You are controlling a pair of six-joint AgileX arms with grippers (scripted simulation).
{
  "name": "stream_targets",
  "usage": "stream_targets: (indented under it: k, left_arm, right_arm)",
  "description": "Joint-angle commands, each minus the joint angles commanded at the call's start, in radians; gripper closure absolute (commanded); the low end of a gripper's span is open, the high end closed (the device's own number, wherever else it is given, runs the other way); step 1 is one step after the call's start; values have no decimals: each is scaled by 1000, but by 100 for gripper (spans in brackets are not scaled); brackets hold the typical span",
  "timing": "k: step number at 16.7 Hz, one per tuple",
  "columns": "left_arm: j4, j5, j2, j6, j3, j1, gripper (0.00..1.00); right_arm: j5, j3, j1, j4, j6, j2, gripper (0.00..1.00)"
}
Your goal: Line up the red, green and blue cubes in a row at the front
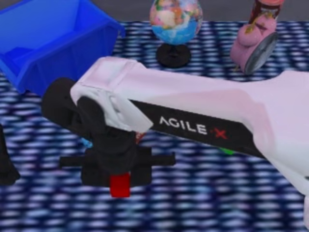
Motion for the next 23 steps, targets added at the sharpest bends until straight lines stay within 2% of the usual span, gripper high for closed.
stream_targets:
  k: [5,10,23]
  left_arm:
    - [0,0,0,0,0,0,0]
    - [0,0,0,0,0,0,0]
    - [0,0,0,0,0,0,0]
  right_arm:
    - [0,-135,2,174,5,33,100]
    - [2,-161,4,203,6,41,100]
    - [2,-161,4,203,6,41,2]
